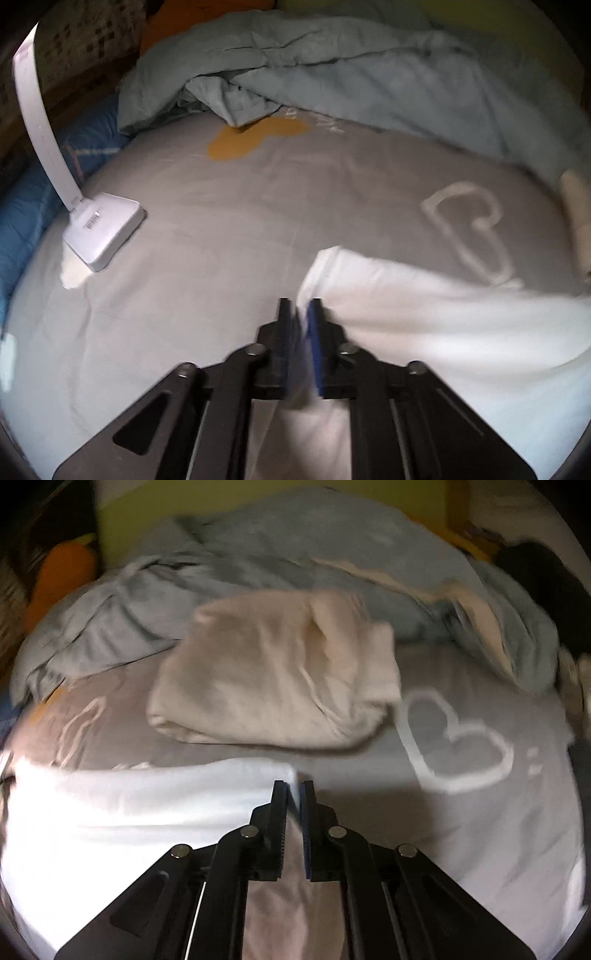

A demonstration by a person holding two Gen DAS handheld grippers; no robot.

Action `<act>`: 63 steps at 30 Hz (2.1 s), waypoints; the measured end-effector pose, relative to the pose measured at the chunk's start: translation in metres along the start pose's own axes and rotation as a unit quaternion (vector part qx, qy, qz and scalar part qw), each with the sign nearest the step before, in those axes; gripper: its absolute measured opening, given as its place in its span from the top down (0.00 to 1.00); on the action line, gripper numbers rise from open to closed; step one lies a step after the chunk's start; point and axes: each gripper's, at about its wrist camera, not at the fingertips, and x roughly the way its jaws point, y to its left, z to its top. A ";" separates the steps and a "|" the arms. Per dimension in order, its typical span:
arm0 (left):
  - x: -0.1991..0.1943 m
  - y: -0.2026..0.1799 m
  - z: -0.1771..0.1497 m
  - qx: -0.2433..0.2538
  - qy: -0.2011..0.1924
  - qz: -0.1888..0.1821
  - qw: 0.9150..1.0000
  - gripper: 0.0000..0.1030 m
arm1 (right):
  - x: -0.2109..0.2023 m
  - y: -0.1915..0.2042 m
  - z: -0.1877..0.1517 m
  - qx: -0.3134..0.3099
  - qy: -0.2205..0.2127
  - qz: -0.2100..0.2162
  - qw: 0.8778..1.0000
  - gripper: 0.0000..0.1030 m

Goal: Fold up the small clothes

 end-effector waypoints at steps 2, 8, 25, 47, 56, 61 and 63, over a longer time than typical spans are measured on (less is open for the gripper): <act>-0.010 0.004 -0.003 -0.009 -0.026 0.036 0.999 0.55 | -0.011 -0.010 0.001 0.008 -0.018 -0.052 0.998 0.51; -0.085 -0.027 -0.015 0.065 -0.084 -0.116 0.988 0.58 | -0.076 -0.017 -0.006 0.031 -0.056 0.061 0.996 0.49; 0.003 -0.174 0.029 0.101 0.104 -0.118 0.982 0.85 | -0.084 0.060 -0.149 -0.080 0.081 0.062 0.992 0.56; -0.129 -0.113 -0.185 0.046 0.023 -0.301 0.952 0.84 | -0.107 0.007 -0.170 0.037 0.097 0.144 0.984 0.55; -0.185 -0.160 -0.121 0.095 -0.032 -0.295 0.950 0.61 | -0.142 0.017 -0.117 -0.020 -0.008 0.120 0.993 0.50; -0.099 -0.232 -0.044 0.140 0.077 -0.174 0.972 0.66 | -0.068 0.017 -0.110 -0.016 0.144 0.121 0.982 0.51; -0.070 -0.244 -0.030 0.150 0.090 -0.155 0.972 0.66 | -0.066 0.010 -0.123 -0.027 0.119 0.122 0.985 0.58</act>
